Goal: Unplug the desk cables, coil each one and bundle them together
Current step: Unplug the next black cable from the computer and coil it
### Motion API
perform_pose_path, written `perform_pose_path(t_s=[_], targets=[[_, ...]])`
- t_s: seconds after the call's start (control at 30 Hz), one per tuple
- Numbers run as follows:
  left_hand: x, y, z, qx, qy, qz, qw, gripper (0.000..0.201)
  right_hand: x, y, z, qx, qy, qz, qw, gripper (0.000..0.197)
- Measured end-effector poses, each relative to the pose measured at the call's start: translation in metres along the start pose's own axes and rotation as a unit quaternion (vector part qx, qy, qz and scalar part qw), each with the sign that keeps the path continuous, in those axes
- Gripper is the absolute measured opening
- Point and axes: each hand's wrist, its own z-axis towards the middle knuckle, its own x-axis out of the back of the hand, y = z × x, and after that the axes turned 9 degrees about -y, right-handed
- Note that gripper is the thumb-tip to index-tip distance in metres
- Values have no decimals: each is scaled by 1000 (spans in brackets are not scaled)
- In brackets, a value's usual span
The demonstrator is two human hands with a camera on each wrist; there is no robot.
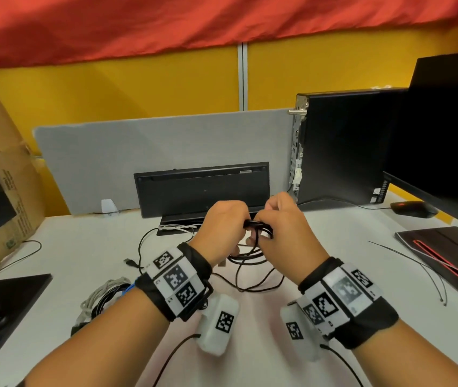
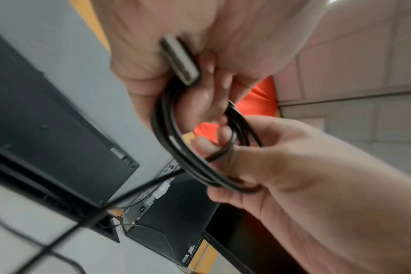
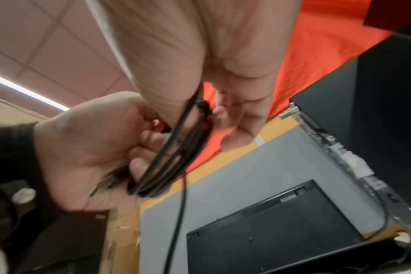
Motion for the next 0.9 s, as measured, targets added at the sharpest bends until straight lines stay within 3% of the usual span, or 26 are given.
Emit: perform_pose_path(t_s=[0.1, 0.2, 0.33, 0.4, 0.47, 0.57, 0.7, 0.8, 0.9], targets=[[3, 0, -5, 3, -36, -65, 997, 30, 7, 5, 0, -33, -5, 49, 998, 23], [3, -3, -9, 2, -53, -106, 993, 31, 10, 6, -6, -23, 32, 129, 991, 36], [4, -4, -11, -25, -68, -115, 991, 38, 2, 4, -13, 11, 103, 270, 957, 18], [5, -6, -11, -54, -71, -82, 993, 45, 0, 1, -14, -17, 107, 325, 939, 8], [7, -7, -12, -70, -69, -46, 994, 42, -1, 0, -14, -60, 89, 382, 918, 10], [11, -11, -12, -80, -63, 32, 994, 33, -2, 0, -11, -158, 45, 478, 863, 23], [11, -19, -11, -74, -42, 111, 990, 28, 3, 4, -7, -279, 38, 553, 784, 39], [10, -29, -8, -54, -4, 127, 990, 32, 8, 10, -8, -325, 25, 601, 730, 32], [10, -39, -6, -42, 18, 147, 988, 32, 13, 14, -8, -305, -15, 721, 622, 24]])
